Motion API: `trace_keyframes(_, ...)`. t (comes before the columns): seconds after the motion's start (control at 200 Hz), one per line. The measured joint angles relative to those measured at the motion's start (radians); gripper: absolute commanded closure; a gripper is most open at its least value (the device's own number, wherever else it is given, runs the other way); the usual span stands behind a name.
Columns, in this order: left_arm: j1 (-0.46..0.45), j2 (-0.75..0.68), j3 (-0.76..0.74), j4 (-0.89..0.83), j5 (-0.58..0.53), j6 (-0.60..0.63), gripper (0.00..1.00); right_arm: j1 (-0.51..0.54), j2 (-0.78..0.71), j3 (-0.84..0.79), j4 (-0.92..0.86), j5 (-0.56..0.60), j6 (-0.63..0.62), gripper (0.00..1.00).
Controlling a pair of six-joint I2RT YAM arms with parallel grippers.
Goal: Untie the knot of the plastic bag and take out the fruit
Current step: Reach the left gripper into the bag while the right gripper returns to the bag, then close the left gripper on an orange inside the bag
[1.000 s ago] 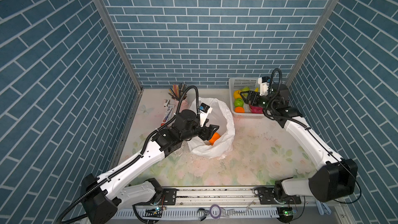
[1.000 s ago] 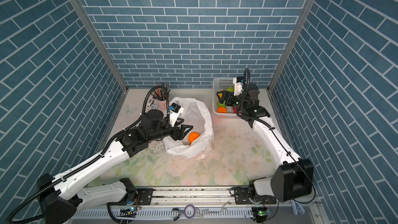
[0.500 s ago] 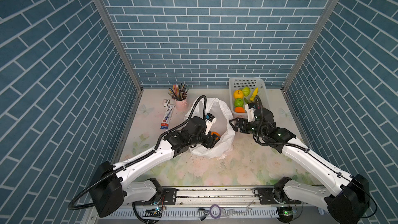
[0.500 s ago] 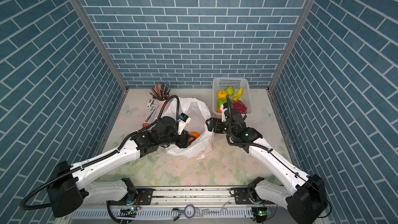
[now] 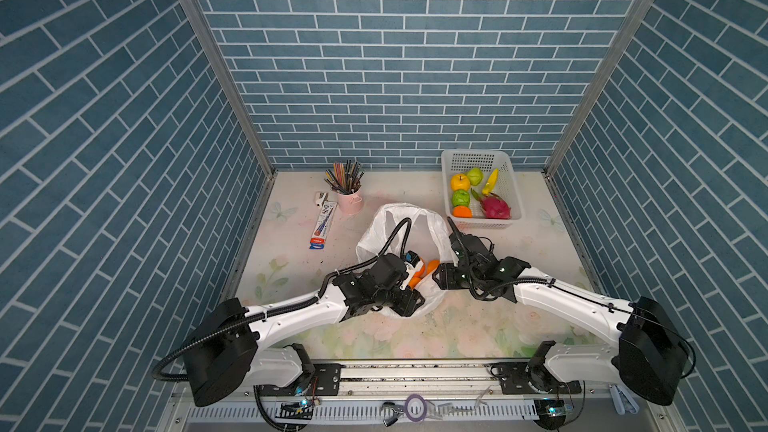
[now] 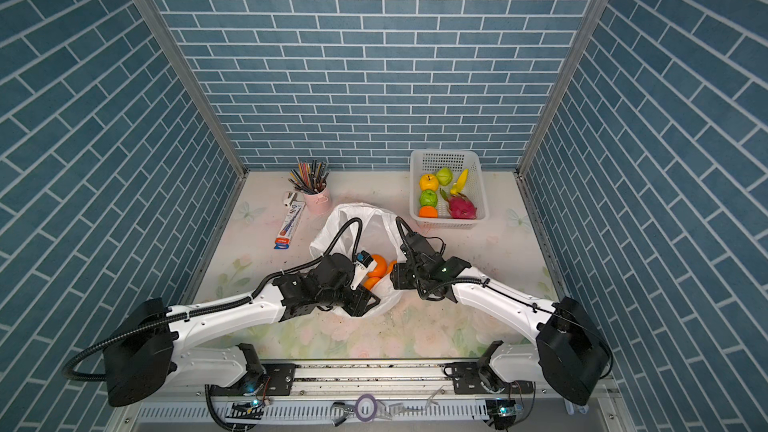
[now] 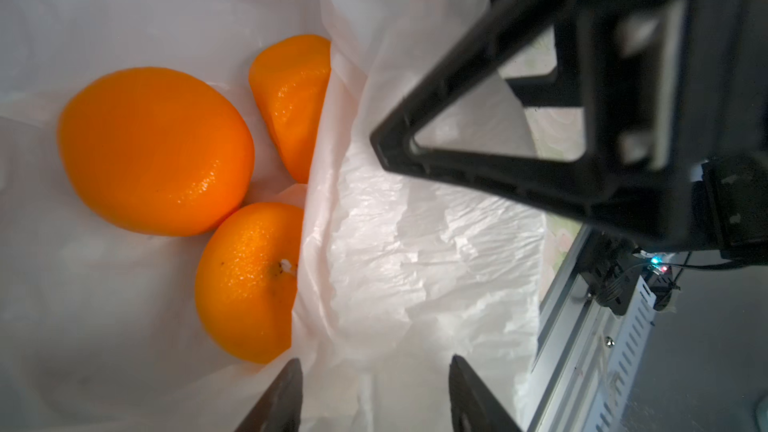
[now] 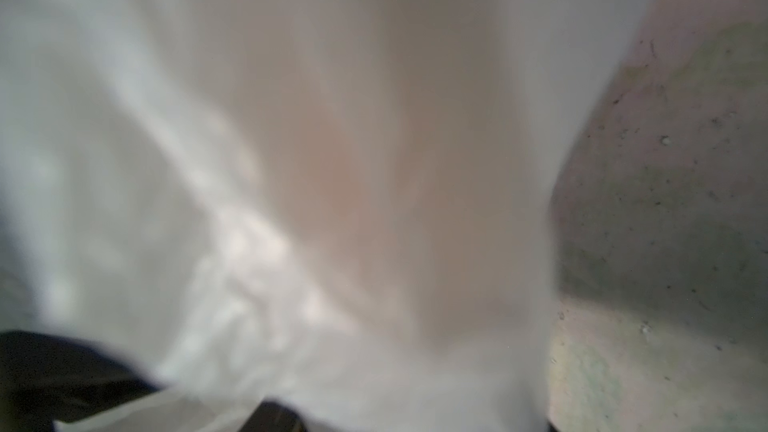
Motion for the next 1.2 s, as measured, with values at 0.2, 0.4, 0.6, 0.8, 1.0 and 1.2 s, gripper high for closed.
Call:
trace_keyframes(0.2, 0.000, 0.004, 0.046, 0.021, -0.084, 0.010, 0.35, 0.046, 0.047, -0.021, -0.023, 0.029, -0.003, 0.53)
trace_keyframes(0.4, 0.016, 0.047, 0.134, 0.031, -0.229, 0.004, 0.35, 0.063, 0.074, -0.021, -0.023, 0.038, -0.004, 0.53)
trace_keyframes(0.6, 0.029, 0.157, 0.177, 0.031, -0.329, 0.017, 0.35, 0.066, 0.073, -0.021, -0.021, 0.043, -0.003, 0.51)
trace_keyframes(0.8, 0.055, 0.263, 0.221, 0.028, -0.375, 0.034, 0.35, 0.066, 0.071, -0.011, -0.026, 0.046, -0.003, 0.51)
trace_keyframes(1.0, 0.088, 0.368, 0.272, 0.032, -0.365, 0.058, 0.27, 0.066, 0.070, 0.007, -0.029, 0.051, -0.002, 0.51)
trace_keyframes(1.2, 0.093, 0.435, 0.295, 0.033, -0.342, 0.085, 0.14, 0.064, 0.058, 0.009, -0.029, 0.053, 0.001, 0.51)
